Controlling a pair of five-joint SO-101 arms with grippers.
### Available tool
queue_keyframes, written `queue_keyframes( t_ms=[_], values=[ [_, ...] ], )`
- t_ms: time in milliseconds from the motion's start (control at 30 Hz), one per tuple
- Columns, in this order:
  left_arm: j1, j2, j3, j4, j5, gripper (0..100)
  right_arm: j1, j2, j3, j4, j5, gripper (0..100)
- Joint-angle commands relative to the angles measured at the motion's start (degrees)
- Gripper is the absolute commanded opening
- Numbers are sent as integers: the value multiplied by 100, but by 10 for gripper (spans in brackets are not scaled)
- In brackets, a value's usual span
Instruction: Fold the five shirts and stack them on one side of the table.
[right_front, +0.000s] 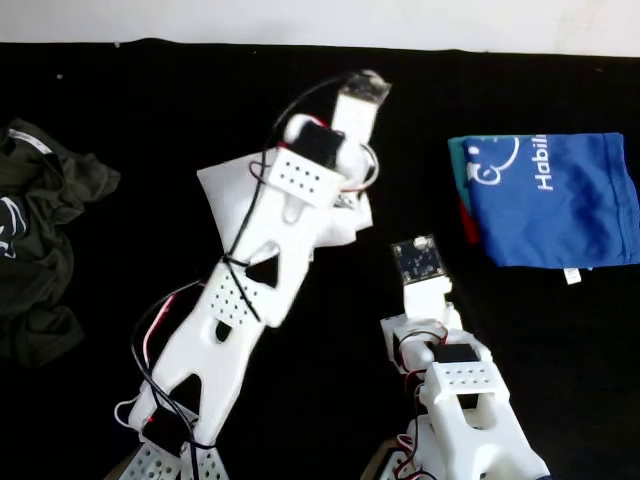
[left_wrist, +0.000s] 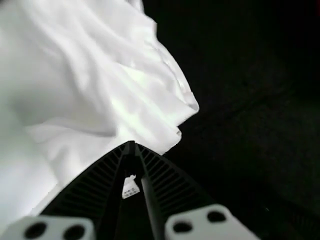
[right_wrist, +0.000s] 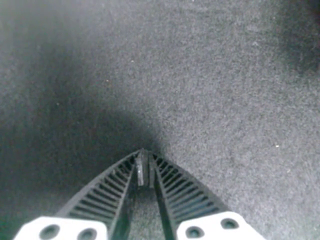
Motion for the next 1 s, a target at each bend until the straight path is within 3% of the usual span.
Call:
queue_keyframes(
  t_ms=[0, 233, 467, 600, 733, 967],
  values=[
    [-576, -470, -189, -246, 18, 9, 66, 40, -48, -119, -62, 7],
    [-1051, 321, -189, -255, -369, 9, 66, 40, -57, -119, -62, 7],
    [-497, 901, -215, -237, -387, 9, 66, 40, -57, -119, -62, 7],
    [-4, 716, -224, -70, -378, 9, 66, 40, -57, -119, -62, 7],
    [198, 251, -224, 53, 79, 9, 66, 40, -57, -119, -62, 7],
    [-180, -365, -224, 0, 132, 9, 75, 40, -57, -119, -62, 7]
  ],
)
